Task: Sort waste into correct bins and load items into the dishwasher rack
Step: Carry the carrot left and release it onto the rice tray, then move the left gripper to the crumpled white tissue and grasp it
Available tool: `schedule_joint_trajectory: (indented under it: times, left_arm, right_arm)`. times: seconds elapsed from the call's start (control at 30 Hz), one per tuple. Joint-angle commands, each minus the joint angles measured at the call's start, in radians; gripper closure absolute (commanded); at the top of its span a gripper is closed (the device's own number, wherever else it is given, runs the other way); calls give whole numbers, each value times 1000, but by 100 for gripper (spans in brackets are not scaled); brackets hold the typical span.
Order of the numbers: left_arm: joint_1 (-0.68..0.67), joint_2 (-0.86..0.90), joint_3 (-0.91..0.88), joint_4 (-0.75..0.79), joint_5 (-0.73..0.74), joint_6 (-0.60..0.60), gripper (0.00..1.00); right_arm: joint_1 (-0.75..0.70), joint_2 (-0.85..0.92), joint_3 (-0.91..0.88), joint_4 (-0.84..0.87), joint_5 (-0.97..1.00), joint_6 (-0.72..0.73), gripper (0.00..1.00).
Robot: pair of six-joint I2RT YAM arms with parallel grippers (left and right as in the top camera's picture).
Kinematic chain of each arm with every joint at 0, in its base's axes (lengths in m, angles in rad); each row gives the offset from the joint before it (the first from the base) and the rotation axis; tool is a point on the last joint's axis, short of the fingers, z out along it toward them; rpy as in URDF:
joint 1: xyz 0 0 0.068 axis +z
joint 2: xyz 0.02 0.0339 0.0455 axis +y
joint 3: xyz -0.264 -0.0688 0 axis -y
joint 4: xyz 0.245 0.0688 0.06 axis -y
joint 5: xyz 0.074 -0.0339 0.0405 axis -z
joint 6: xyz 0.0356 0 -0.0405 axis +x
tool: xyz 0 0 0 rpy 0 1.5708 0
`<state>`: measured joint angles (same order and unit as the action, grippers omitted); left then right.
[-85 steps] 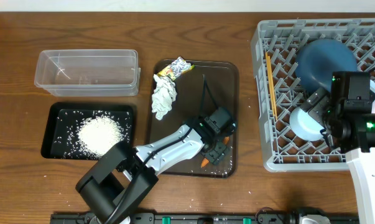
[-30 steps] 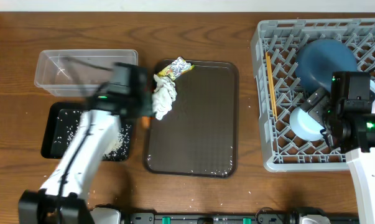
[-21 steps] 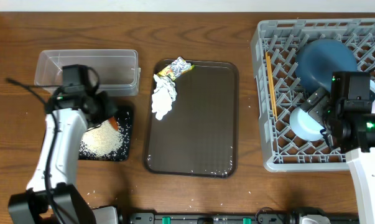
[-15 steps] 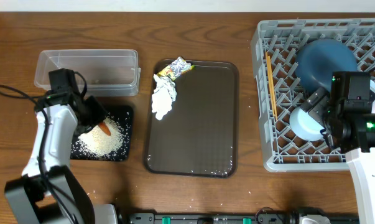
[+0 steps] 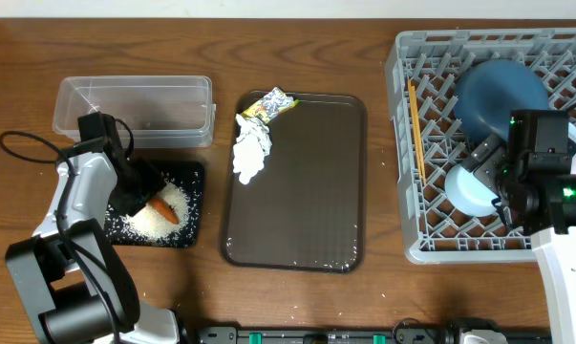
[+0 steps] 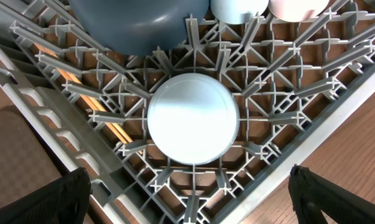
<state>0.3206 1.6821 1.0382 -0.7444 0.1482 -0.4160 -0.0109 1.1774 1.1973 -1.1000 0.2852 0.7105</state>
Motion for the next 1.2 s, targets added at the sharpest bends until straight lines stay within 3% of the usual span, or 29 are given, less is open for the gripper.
schedule_joint_trajectory:
  times: [0.0,0.13,0.37,0.5,0.57,0.73,0.9,1.17]
  left_arm:
    - [5,3,-7,-3,-11,-8,28]
    - [5,-3,-3,-16,2,-9,22]
    - [3,-119,35,-83,94,-8,21]
    - [3,-240,36,-26,307,-10,21]
    - [3,-295,35,-10,471,-8,15]
    - [-50,-378,36,32,595,40,12]
    - [-225,-401,75,-3,495,97,11]
    - [-601,-260,350,-240,-67,131,11]
  right_arm:
    - [-8,-3,18,0,17,-13,1]
    - [-8,-3,18,0,17,-13,1]
    - [-8,-3,18,0,17,-13,1]
    - [-8,-3,18,0,17,-13,1]
    - [-8,-3,18,0,17,-13,1]
    - [-8,-3,18,0,17,-13,1]
    - [-8,-3,18,0,17,-13,1]
    - [-8,-3,18,0,17,-13,1]
